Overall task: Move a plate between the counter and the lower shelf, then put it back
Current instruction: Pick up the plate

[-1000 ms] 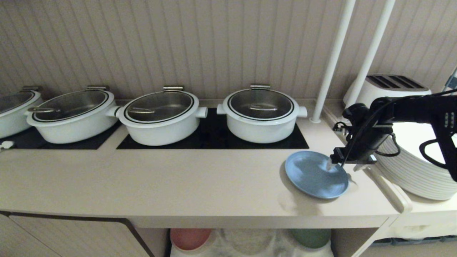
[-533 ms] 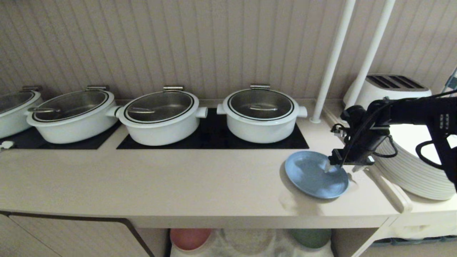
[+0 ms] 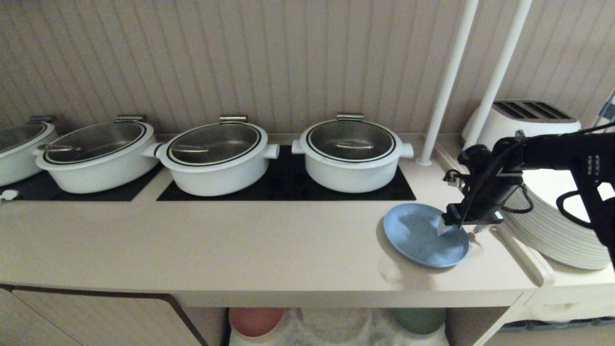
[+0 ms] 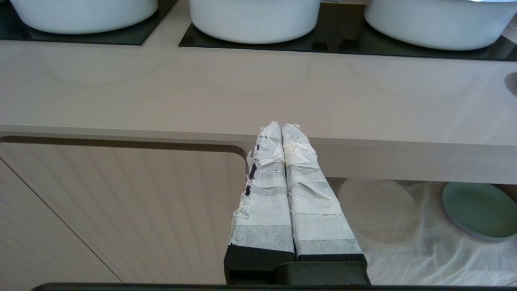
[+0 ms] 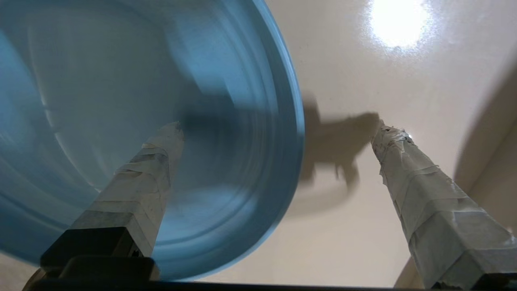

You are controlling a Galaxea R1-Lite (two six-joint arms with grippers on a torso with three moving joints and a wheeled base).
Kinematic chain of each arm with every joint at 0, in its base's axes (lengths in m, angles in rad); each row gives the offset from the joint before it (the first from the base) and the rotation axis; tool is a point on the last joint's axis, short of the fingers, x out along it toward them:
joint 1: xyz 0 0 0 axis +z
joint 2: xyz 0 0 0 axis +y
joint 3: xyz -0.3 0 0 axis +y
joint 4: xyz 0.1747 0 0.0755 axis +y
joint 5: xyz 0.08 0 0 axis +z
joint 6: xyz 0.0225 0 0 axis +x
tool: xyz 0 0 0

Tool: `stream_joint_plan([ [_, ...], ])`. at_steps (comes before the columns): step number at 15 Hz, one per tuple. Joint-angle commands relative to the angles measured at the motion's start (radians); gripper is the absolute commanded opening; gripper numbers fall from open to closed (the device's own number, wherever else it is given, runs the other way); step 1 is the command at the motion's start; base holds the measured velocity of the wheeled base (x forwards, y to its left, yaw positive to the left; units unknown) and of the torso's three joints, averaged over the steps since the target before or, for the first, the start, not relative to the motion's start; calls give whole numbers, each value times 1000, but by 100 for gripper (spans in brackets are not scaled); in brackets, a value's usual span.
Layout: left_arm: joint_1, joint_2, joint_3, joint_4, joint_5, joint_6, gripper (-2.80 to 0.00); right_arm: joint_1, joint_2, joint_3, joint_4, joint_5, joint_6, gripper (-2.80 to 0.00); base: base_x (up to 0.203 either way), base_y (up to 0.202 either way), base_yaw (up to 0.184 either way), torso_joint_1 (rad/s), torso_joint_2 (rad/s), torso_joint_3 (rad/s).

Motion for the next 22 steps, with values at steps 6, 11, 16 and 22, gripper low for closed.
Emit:
stream_joint_plan([
  [6, 0, 0, 0, 0, 1, -1, -280, -1, 6, -3, 3, -1, -1, -280, 0, 0, 0, 0, 0, 0],
  [11, 0, 0, 0, 0, 1, -1, -280, -1, 8, -2, -43, 2, 1, -280, 0, 0, 0, 0, 0, 0],
  [16, 0, 0, 0, 0, 1, -1, -280, 1, 1, -2, -43, 0, -1, -280, 0, 0, 0, 0, 0, 0],
  [22, 0, 0, 0, 0, 1, -1, -280, 1, -21, -1, -36, 2, 1, -280, 0, 0, 0, 0, 0, 0],
])
